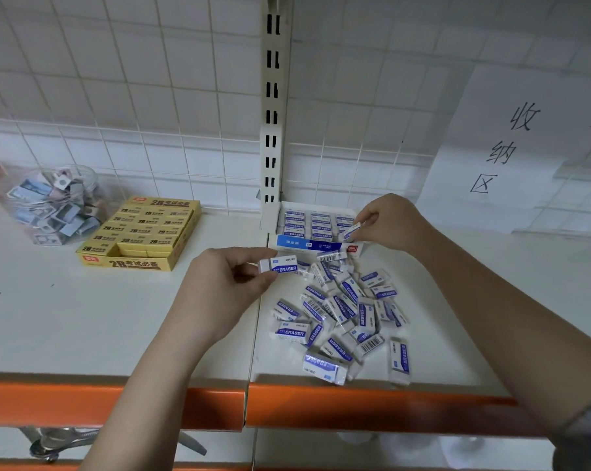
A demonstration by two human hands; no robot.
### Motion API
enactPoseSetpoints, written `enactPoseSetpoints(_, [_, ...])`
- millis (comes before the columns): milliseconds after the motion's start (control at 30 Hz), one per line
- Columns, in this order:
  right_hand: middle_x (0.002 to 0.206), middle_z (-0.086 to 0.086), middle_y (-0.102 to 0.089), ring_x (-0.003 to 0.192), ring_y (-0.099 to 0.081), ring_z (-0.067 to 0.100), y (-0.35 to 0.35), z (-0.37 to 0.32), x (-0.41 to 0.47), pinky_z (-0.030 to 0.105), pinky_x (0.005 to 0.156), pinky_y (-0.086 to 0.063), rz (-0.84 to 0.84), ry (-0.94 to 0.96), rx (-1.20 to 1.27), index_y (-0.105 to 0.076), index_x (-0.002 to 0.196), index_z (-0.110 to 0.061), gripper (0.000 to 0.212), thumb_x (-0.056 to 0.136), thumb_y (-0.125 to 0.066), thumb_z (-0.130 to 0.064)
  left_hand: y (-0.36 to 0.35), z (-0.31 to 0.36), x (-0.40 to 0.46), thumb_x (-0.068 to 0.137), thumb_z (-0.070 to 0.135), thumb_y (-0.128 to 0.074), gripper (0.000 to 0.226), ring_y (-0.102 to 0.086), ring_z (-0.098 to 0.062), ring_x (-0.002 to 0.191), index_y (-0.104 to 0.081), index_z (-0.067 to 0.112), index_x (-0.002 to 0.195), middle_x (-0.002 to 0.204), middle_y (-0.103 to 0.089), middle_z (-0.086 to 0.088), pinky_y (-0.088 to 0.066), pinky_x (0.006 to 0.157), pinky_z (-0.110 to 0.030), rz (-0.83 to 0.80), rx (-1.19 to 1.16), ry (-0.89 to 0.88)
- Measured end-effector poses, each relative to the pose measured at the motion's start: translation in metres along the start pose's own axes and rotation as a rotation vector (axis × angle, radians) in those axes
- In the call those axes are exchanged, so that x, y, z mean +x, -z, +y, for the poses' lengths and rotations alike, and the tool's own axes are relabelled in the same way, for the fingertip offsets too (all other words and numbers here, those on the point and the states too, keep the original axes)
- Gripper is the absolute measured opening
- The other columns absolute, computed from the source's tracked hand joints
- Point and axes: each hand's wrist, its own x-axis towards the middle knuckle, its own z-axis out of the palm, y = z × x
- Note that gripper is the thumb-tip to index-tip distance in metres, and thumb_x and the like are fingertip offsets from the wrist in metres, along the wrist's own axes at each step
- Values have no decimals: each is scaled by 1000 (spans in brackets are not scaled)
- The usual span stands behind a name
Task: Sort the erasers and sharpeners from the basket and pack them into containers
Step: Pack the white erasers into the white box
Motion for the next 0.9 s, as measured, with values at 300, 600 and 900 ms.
enactPoseSetpoints(300, [102, 11, -68, 94, -62, 24, -6, -7, 12, 29, 73, -44, -111, -15, -234, -70, 99, -2, 34, 78, -75, -28, 2, -4, 3, 80, 16, -71, 22, -40, -3, 45, -69, 35, 92, 72, -65, -14, -33, 45, -8, 5, 4, 4])
enactPoseSetpoints(600, [93, 10, -69, 85, -65, 25, -6, -9, 24, 29, 66, -48, -167, -6, -414, -69, 89, -4, 20, 77, -74, -20, -1, -5, 6, 79, 20, -73, 27, -45, -6, 54, -67, 44, 89, 73, -67, -11, -37, 51, -14, -27, 7, 2])
enactPoseSetpoints(900, [63, -2, -46, 52, -40, 12, -12, -14, 25, 21, 45, -27, -88, 16, -553, -49, 68, -12, 27, 80, -72, -17, -3, -6, 8, 74, 19, -77, 26, -61, -17, 65, -68, 41, 84, 75, -71, -6, -46, 59, -17, -22, -48, 56])
